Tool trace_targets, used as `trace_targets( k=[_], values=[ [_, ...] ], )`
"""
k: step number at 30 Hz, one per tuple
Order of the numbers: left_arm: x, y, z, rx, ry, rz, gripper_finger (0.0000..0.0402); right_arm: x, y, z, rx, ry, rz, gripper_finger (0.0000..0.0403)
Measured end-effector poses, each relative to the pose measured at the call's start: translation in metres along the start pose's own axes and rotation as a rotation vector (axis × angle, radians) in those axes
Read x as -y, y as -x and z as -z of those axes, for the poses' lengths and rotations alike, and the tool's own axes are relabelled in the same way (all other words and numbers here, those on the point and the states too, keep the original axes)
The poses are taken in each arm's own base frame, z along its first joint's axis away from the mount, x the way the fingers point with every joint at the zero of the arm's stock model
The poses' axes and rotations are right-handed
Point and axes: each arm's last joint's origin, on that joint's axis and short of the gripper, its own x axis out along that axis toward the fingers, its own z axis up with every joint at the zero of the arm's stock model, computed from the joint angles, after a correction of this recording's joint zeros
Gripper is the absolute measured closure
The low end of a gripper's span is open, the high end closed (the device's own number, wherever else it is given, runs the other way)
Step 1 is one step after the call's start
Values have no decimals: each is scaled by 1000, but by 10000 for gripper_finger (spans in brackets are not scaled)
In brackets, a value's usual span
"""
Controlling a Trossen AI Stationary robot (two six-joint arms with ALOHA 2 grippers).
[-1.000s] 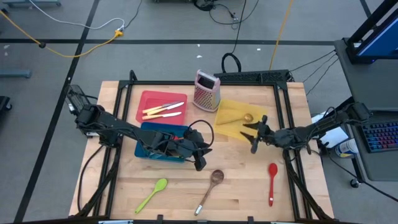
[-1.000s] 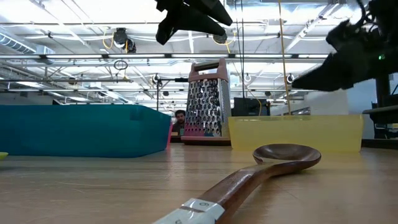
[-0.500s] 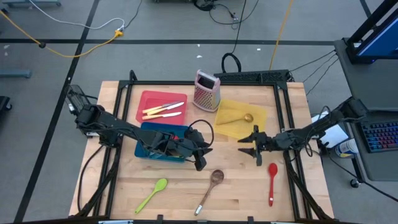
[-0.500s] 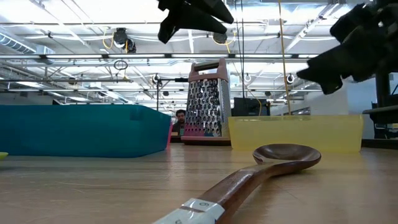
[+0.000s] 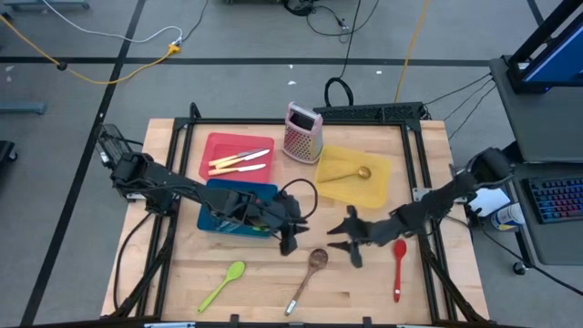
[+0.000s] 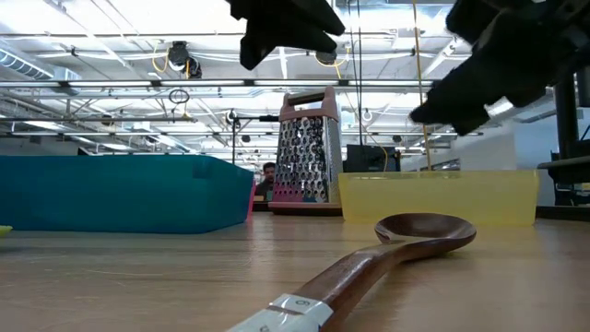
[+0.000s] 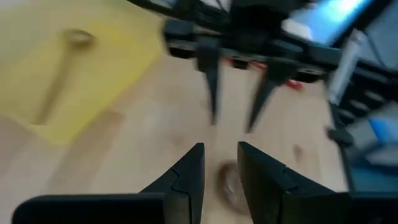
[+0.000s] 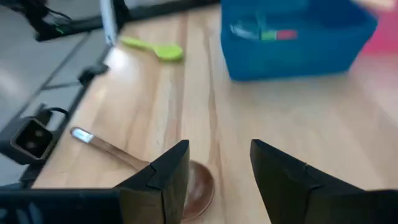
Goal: Pick & Place Kitchen Items
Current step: Put the wooden spoon into the yellow bin
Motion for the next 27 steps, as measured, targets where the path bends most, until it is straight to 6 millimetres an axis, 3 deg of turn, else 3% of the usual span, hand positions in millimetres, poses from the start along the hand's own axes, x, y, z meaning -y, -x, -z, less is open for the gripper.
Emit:
trace_targets(
  k=[5, 11, 21, 27],
  values=[
    [5, 1, 4, -45, -27, 65, 304, -8, -25, 1, -137, -109, -34, 233],
    [8, 2, 5, -37, -39, 54, 304, -1, -42, 13, -301, -289, -87, 230],
    [8, 2, 7, -52, -82, 44, 304, 15, -55, 27, -351, -384, -1, 230],
    [8, 2, 7, -49, -85, 36, 304, 20, -65, 33, -388, -445, -78, 237]
  ],
)
